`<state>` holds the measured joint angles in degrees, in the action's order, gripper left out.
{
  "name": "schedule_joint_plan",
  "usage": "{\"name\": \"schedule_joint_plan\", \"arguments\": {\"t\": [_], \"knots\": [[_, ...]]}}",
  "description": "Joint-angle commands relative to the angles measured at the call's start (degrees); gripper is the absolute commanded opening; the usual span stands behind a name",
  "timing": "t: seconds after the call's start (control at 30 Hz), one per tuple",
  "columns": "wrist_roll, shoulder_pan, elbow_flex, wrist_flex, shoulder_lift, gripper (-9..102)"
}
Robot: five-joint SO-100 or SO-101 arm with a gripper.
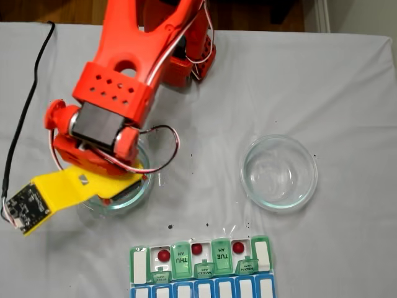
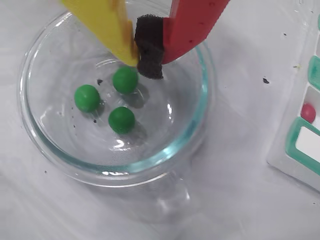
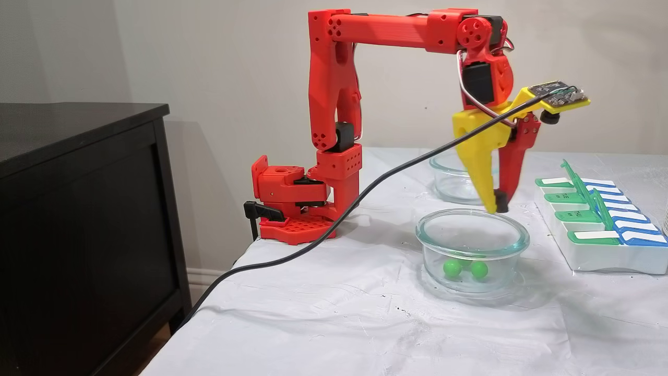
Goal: Sort medicines into box.
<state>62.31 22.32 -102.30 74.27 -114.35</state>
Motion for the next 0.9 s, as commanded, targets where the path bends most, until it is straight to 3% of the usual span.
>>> {"name": "schedule_joint_plan", "arguments": {"t": [0.0,0.23,0.43,0.53,0.87], "knots": [[2.2,-0.18,-1.93,0.53,-6.33,0],[6.15,2.46,-6.68,-0.79,-7.65,4],[6.24,4.31,-12.57,-4.22,-11.87,18],[5.62,4.75,-15.82,-5.98,-13.8,19],[-5.27,4.75,-19.86,-11.43,-13.45,26]]}}
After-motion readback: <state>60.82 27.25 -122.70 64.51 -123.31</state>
